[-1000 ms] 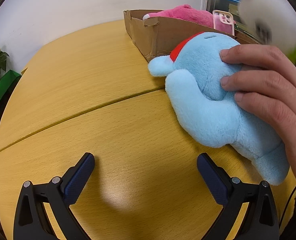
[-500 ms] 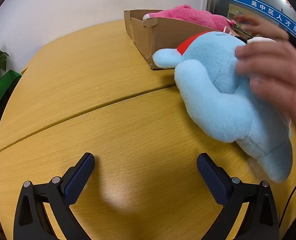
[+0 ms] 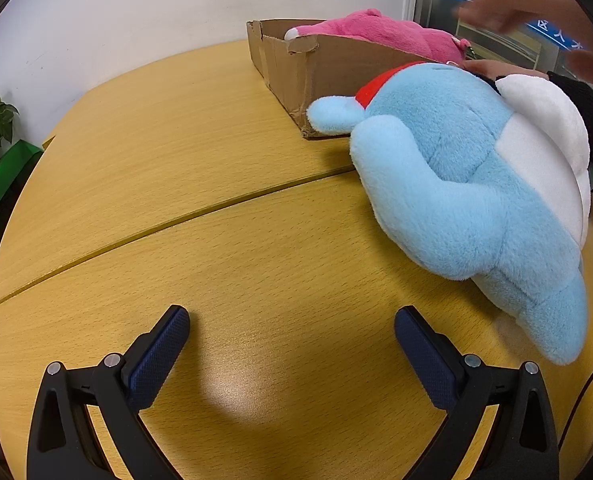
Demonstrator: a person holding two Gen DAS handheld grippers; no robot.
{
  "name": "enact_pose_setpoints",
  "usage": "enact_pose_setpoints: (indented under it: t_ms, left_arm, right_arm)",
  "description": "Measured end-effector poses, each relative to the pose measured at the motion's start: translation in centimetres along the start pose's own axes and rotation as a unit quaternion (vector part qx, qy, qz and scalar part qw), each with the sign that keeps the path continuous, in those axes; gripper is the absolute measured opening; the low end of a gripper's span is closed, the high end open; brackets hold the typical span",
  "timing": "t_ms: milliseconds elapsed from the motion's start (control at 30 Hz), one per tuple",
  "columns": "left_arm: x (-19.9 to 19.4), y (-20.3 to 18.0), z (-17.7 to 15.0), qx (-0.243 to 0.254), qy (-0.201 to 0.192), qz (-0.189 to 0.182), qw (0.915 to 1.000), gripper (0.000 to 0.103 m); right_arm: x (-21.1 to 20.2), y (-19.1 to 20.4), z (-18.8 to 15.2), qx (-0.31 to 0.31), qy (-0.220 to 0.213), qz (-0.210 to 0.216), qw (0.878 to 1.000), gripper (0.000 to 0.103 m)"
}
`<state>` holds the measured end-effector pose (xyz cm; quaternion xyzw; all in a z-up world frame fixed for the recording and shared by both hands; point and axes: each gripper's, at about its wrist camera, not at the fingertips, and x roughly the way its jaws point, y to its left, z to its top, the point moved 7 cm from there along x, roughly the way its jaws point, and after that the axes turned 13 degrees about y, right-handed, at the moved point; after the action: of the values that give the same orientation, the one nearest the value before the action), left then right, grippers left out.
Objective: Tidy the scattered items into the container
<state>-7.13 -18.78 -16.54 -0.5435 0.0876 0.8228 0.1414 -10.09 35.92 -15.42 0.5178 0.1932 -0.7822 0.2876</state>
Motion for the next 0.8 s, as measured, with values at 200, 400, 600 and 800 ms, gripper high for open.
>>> enact_pose_setpoints:
  t_ms: [200,400,600,800]
  left_arm:
    - [0.00,0.00,0.01,0.000,0.000,0.000,1.0000,0.103]
    - [0.02,-0.01,0.02,0.000,0.000,0.000,1.0000,0.103]
    - [0.01,-0.01,0.04,0.000,0.000,0.000,1.0000,0.103]
    - [0.09,-0.26,0.00,0.000,0.000,0.000,1.0000,0.103]
  right_arm:
    - [0.02,-0.02,-0.04,0.000,0.000,0.000,1.000,0.103]
    - [0.01,-0.11,-0.12,0.000,-0.001,0.001,1.000,0.103]
    - [0.01,-0.19,-0.14,-0.001,-0.002,0.002,1.000,0.103]
    - [0.05,-0.24,-0.01,-0.002,-0.002,0.002,1.000,0.103]
